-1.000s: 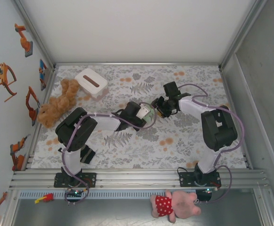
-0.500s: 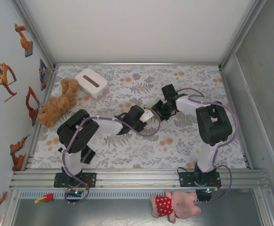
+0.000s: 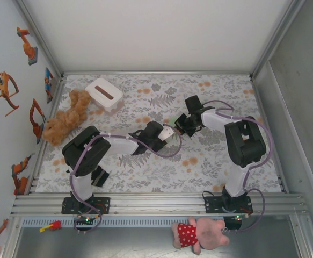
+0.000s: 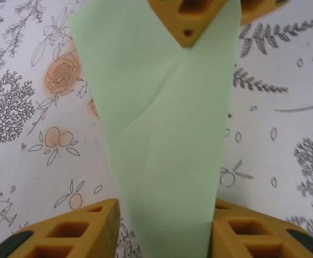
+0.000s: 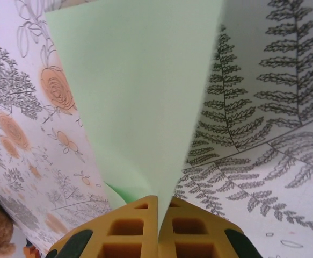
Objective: Fold a paper plane with a square sheet of paper (pick it up from the middle)
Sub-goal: Fold the wing for the fifth time at the center of the table.
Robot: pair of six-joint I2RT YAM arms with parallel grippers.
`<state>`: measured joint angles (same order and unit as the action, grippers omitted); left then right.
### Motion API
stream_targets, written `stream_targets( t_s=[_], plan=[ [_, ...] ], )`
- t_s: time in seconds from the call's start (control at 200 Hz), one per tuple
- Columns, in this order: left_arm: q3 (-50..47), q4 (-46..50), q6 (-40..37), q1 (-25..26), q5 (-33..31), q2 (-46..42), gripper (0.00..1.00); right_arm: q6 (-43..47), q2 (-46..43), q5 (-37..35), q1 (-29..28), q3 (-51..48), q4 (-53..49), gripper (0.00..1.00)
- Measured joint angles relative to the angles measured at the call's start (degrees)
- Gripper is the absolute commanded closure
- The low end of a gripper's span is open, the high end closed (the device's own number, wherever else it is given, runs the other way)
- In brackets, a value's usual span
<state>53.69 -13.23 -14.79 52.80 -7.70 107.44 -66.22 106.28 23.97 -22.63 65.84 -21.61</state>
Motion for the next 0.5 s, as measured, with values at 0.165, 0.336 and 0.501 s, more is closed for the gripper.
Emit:
stream_targets(
  t_s=[0.165,0.336,0.501],
  plan=[
    [-0.22,0.81,0.98,0.35,1.2,-2.01,0.52,-0.74,-0.9,0.02,0.0,-0.66,1.05,1.0],
    [-0.2,1.03,1.42,0.55,1.79,-2.08,0.56,-1.53,-0.9,0.07,0.0,-1.51,1.62,1.0],
    [0.09,1.07,2.12,0.52,2.58,-1.11,0.64,-1.57,-0.9,0.26,0.0,-1.51,2.14,1.0]
  ],
)
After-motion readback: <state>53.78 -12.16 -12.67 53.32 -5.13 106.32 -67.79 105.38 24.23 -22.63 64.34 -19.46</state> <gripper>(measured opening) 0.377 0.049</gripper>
